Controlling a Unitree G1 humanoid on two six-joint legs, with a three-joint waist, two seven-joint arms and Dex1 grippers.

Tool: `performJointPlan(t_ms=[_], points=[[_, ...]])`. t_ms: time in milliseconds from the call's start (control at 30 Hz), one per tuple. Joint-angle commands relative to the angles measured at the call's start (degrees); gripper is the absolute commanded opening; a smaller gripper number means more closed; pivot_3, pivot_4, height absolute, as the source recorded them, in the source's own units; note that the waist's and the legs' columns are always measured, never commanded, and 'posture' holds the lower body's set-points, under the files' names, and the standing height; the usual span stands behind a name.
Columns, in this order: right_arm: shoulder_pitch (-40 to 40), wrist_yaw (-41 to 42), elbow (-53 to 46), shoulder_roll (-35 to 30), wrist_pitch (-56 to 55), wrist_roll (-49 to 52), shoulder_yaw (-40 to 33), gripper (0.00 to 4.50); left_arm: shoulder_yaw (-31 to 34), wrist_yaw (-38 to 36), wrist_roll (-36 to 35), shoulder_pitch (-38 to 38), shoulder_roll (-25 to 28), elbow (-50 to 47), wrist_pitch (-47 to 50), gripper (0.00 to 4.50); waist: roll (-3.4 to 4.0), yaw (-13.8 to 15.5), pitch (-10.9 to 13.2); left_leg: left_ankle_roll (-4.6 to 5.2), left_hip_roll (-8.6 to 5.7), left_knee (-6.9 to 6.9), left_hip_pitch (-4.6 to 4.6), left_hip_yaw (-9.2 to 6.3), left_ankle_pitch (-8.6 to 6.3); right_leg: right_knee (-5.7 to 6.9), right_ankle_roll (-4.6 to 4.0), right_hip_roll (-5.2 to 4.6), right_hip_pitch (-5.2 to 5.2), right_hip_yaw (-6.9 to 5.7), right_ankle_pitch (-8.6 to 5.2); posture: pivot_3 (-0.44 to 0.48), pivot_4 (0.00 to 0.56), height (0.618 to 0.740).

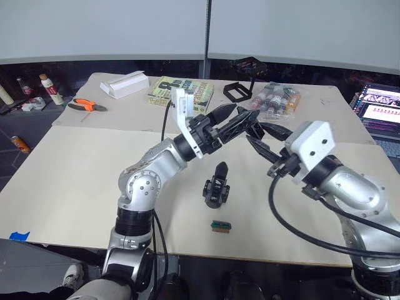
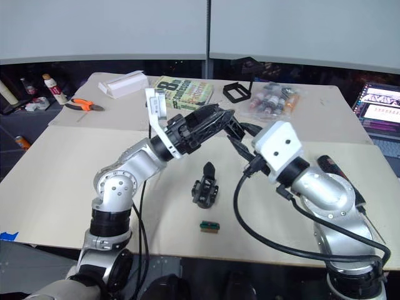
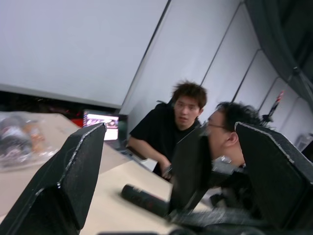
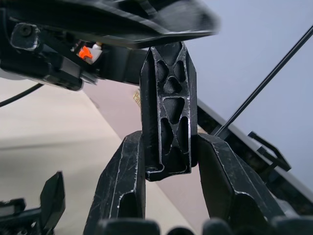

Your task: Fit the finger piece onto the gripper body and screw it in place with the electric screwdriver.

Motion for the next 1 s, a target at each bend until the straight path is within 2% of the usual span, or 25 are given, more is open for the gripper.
performJointPlan(t_ms=[33, 67, 100, 167, 333, 367, 500, 567, 633, 800, 833, 867, 1000], points=[[-0.8, -0.7, -1.0, -0.6, -0.7, -1.4, 0.0, 1.12, -0.4, 0.5, 0.6, -0.6, -1.2, -1.4, -1.4, 4.5, 0.0, 0.0, 0.0, 0.0, -0.01, 0.0, 0.0, 0.0, 0.0, 0.0, 0.01, 0.0, 0.0, 0.0, -0.01, 0.0, 0.15, 0.74], [-0.7, -0.6, -1.0, -0.6, -0.7, -1.5, 0.1, 1.12, -0.5, 0.4, 0.4, -0.5, -1.2, -1.6, -1.2, 4.5, 0.0, 0.0, 0.0, 0.0, 0.0, 0.0, 0.0, 0.0, 0.0, 0.0, 0.02, 0.01, 0.0, -0.01, -0.01, 0.0, 0.15, 0.74], [-0.8, -0.8, -1.1, -0.5, -0.8, -1.8, 0.2, 1.12, -0.9, 0.0, 0.3, -0.2, -0.9, -1.9, -0.7, 3.94, 0.0, 0.0, 0.0, 0.0, 0.0, -0.01, 0.01, 0.0, 0.0, 0.01, 0.02, 0.0, 0.0, 0.0, -0.01, 0.0, 0.15, 0.74], [-0.9, -1.0, -1.2, -0.2, -0.6, -2.0, 0.2, 1.12, -1.4, -0.5, 0.3, 0.3, -0.7, -2.3, -0.4, 3.21, 0.0, -0.1, 0.0, 0.0, 0.0, -0.01, 0.02, -0.01, 0.0, 0.02, 0.11, 0.01, 0.0, 0.0, -0.07, 0.0, 0.15, 0.74], [-0.4, -0.2, -1.7, -0.9, -0.5, -2.4, 0.8, 1.12, -1.4, -0.2, 0.4, 0.1, -1.8, -2.2, -1.7, 0.72, 0.0, -0.1, 0.0, 0.0, 0.01, -0.01, 0.02, -0.01, 0.0, 0.01, 0.11, 0.0, 0.0, 0.0, -0.07, 0.0, 0.15, 0.74], [-0.3, 0.0, -1.7, -1.0, -0.5, -2.4, 0.8, 1.12, -1.3, -0.1, 0.6, 0.0, -1.9, -2.2, -1.9, 0.34, -0.01, 0.0, 0.0, 0.0, 0.01, -0.01, 0.01, -0.01, 0.0, 0.01, 0.11, 0.0, -0.01, 0.0, -0.07, 0.0, 0.15, 0.74], [0.4, 1.1, -2.4, -1.5, 0.8, -1.6, 0.3, 1.12, -0.9, -0.1, 0.8, 0.0, -2.5, -2.2, -2.5, 0.22, -0.01, 0.0, 0.0, 0.01, -0.01, -0.01, -0.01, -0.02, 0.0, 0.0, 0.11, -0.02, -0.01, -0.01, -0.07, 0.0, 0.15, 0.74], [0.8, 2.5, -3.2, -2.1, 1.4, 0.2, -0.8, 2.16, -0.7, -0.4, 0.6, -0.1, -2.6, -2.3, -2.5, 0.22, -0.01, 0.0, 0.0, 0.01, 0.0, -0.02, -0.01, -0.03, 0.0, 0.0, 0.11, -0.01, -0.01, -0.02, -0.07, 0.0, 0.15, 0.74], [1.1, 4.3, -3.8, -2.9, 2.0, 2.6, -2.6, 2.8, -0.4, -1.0, 0.5, -0.4, -2.4, -2.1, -2.7, 0.16, -0.01, 0.0, 0.0, 0.01, 0.0, -0.02, 0.0, -0.03, 0.0, 0.0, 0.11, -0.01, -0.01, -0.02, -0.07, 0.0, 0.15, 0.74], [-0.7, 14.5, -1.9, -9.1, 10.9, 21.5, -13.4, 4.48, 2.2, -9.7, -2.5, -3.3, 2.5, 0.3, -2.0, 0.16, -0.05, 0.0, 0.0, 0.03, 0.0, 0.0, -0.04, -0.05, 0.0, -0.02, -0.02, -0.02, -0.02, -0.03, 0.01, 0.0, 0.15, 0.74], [-1.2, 15.7, -1.1, -10.5, 13.4, 25.3, -14.8, 4.5, 2.2, -11.7, -2.6, -3.8, 3.8, 1.0, -1.5, 0.16, -0.04, 0.0, 0.0, 0.04, 0.0, -0.01, -0.04, -0.06, 0.0, -0.02, -0.03, -0.02, -0.03, -0.03, 0.01, 0.0, 0.15, 0.74], [-3.4, 17.6, 1.4, -13.2, 18.5, 30.7, -16.0, 4.5, 1.7, -16.3, -3.8, -5.3, 7.7, 3.1, 2.2, 0.16, -0.04, -0.1, 0.0, 0.04, 0.02, -0.02, -0.02, -0.07, 0.0, -0.02, -0.04, -0.01, -0.02, -0.04, 0.01, 0.0, 0.15, 0.74], [-9.5, 20.8, 7.7, -19.8, 29.3, 43.5, -15.7, 4.5, -1.9, -28.4, -3.9, -9.7, 16.4, 7.5, 8.0, 0.16, -0.05, -0.5, 0.0, 0.06, 0.03, -0.05, -0.02, -0.07, -0.02, 0.02, -0.09, 0.0, -0.08, -0.02, 0.0, 0.0, 0.15, 0.74]])
